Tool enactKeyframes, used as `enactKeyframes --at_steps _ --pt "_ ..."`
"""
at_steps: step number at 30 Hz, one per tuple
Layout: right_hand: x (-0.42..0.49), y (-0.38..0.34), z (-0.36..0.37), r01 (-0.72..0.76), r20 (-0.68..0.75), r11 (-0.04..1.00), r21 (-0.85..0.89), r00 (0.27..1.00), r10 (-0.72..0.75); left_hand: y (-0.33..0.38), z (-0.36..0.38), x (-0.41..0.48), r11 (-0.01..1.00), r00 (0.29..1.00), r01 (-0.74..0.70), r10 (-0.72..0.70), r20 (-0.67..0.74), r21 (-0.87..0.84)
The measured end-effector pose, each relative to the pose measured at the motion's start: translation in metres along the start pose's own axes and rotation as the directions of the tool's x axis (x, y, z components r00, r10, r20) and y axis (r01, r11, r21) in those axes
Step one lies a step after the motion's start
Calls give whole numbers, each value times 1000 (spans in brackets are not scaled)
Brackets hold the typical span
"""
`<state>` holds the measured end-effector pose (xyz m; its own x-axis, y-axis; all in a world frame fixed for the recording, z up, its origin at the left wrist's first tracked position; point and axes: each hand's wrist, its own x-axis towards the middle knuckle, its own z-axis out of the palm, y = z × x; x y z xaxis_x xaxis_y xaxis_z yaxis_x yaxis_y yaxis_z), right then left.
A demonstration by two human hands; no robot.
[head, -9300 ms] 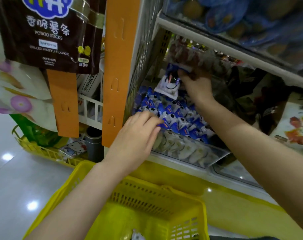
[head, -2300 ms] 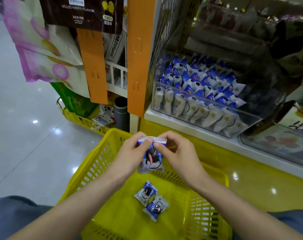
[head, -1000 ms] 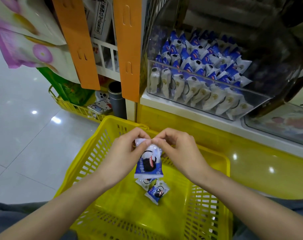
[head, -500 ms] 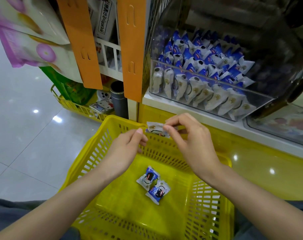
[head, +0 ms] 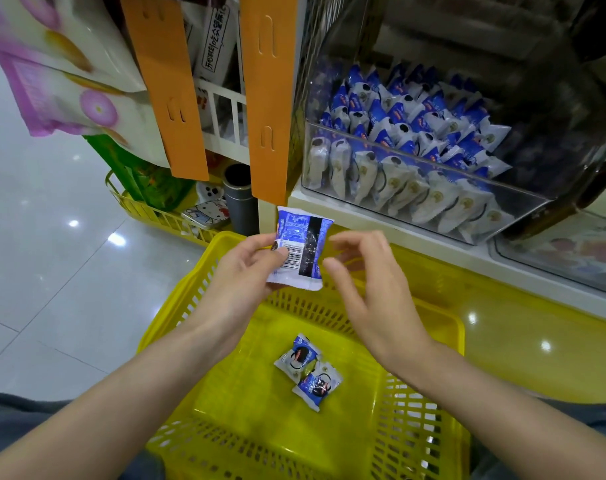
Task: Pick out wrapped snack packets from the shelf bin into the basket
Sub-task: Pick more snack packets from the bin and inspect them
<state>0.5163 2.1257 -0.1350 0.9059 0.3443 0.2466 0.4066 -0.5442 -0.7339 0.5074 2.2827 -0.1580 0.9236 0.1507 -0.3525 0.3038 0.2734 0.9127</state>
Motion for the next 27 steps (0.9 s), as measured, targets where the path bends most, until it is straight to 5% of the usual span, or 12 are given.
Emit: enactKeyframes --at_steps 3,5,7,10,12,21,27 --pt "6 -1 0 -430 153 836 340 903 402 2 1 -2 999 999 8 -10 49 32" --pt "6 -1 0 -607 371 602 519 794 481 0 3 -3 999 993 17 -22 116 50" --pt "4 -3 0 -642 443 503 579 766 466 -2 6 -5 992 992 -51 37 124 117" --pt "4 -2 1 -587 376 544 599 806 456 -4 10 -9 888 956 -292 269 114 354" --pt "5 -1 1 -565 337 567 599 821 461 -6 15 -14 858 926 -377 334 177 349" --pt "7 4 3 -497 231 723 480 866 443 -11 17 -14 815 914 -389 282 293 429" --pt "3 4 6 -463 268 774 431 885 380 -14 10 -14 546 859 -509 377 348 665"
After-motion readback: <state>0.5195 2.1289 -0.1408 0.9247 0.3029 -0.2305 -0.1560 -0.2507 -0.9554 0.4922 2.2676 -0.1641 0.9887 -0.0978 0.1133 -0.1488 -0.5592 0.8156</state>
